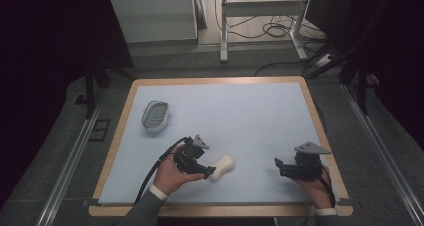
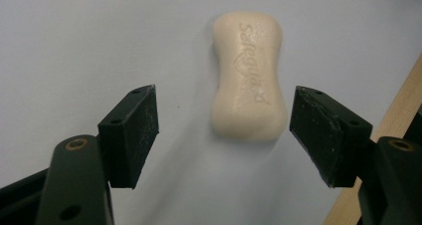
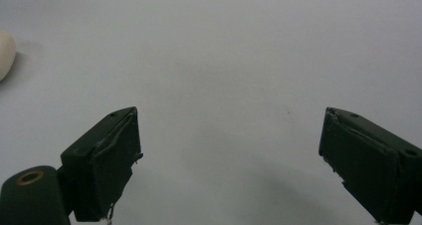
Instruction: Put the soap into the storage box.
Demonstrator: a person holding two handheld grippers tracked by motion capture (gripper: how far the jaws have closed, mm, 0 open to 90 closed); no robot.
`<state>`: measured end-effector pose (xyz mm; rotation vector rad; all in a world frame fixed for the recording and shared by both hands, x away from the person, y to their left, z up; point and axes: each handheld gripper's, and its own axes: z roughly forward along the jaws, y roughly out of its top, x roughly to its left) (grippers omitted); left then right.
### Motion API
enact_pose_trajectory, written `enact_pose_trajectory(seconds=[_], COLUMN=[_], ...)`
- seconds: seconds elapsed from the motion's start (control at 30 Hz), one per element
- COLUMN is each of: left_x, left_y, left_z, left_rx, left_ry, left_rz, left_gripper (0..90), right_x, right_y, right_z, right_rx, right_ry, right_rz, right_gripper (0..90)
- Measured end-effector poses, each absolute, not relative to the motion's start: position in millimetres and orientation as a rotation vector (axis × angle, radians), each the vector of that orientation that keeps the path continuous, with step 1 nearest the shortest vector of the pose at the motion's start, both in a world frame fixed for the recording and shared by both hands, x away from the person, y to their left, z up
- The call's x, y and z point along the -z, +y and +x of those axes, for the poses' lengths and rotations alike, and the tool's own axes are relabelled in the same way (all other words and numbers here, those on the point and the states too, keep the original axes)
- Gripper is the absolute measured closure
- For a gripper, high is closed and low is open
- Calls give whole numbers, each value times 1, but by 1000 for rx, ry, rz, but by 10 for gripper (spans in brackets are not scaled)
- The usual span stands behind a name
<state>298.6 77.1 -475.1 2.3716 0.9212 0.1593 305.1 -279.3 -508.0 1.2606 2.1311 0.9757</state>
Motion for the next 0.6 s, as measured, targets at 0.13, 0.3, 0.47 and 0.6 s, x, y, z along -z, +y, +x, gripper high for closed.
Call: enact_pose_trajectory(seconds=[0.13,0.3,0.47,0.6], left_x=[478,480,485,489], left_y=[68,63,57,52], left_z=[302,304,309,313], left_rx=[-147,-135,-125,-108], left_ry=[909,903,911,911], left_rz=[2394,2401,2418,2435], left_gripper=[275,276,275,275], right_x=[509,510,511,511], right_y=[-280,-281,-280,-280], right_z=[305,306,306,306], right_rx=[-974,-969,-963,-959], right_ry=[2130,2132,2137,2136], right_rz=[1261,1266,1267,1267], right_gripper=[94,94,94,94])
